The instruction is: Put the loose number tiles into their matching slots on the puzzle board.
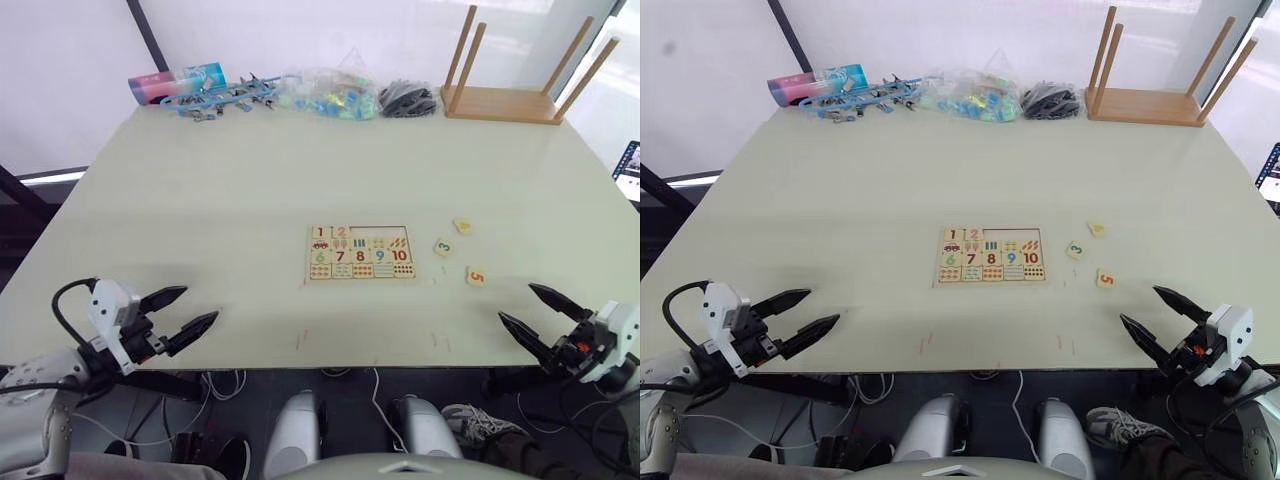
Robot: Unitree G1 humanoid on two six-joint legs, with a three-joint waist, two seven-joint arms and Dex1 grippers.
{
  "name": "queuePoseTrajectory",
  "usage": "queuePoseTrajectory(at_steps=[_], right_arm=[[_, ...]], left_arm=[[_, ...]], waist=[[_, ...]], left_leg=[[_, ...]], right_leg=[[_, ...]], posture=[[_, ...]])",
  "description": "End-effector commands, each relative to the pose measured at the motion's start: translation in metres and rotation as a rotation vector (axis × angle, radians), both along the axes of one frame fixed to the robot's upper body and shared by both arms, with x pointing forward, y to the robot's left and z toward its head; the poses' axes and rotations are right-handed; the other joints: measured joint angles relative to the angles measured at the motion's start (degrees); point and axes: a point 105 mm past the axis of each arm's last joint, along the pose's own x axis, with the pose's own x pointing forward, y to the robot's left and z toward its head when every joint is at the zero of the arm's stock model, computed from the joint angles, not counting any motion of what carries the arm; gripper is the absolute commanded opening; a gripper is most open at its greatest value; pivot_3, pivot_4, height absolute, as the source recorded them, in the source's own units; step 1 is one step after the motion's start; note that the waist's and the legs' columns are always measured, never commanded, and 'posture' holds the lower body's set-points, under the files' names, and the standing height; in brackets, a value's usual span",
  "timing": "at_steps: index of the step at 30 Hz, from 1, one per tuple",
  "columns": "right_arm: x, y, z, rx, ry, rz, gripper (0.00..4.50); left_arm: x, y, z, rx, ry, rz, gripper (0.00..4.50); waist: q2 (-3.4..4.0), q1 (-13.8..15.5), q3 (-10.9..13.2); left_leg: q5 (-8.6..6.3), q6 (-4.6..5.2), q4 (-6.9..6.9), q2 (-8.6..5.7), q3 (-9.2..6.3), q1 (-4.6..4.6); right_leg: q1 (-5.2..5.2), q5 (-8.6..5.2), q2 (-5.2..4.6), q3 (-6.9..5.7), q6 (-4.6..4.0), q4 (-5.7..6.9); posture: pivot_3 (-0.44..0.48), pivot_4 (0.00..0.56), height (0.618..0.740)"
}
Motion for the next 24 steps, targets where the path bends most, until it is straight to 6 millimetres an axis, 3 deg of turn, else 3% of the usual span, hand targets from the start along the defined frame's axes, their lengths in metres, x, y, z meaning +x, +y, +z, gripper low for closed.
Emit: queuePoseTrajectory(at_steps=[1, 24], right_arm=[[0.0004, -0.0086, 0.0105, -0.024, -0.037, -0.016, 4.5], [-0.0017, -0.005, 0.0077, -0.023, -0.028, -0.013, 4.5]], left_arm=[[0.0009, 0.0003, 0.015, 0.018, -0.064, -0.016, 4.44], [0.0001, 0.0028, 0.0151, 0.004, -0.067, -0.077, 4.44]], waist=[[0.01, 0.0, 0.0], [0.09, -0.01, 0.06]], left_leg=[[0.0, 0.0, 0.0, 0.0, 0.01, 0.0], [-0.01, 0.0, -0.27, 0.04, 0.04, -0.07]], right_leg=[[0.0, 0.0, 0.0, 0.0, 0.0, 0.0], [-0.11, 0.0, -0.01, -0.07, 0.0, -0.28]], posture=[[0.0, 0.15, 0.737], [0.0, 0.15, 0.737]])
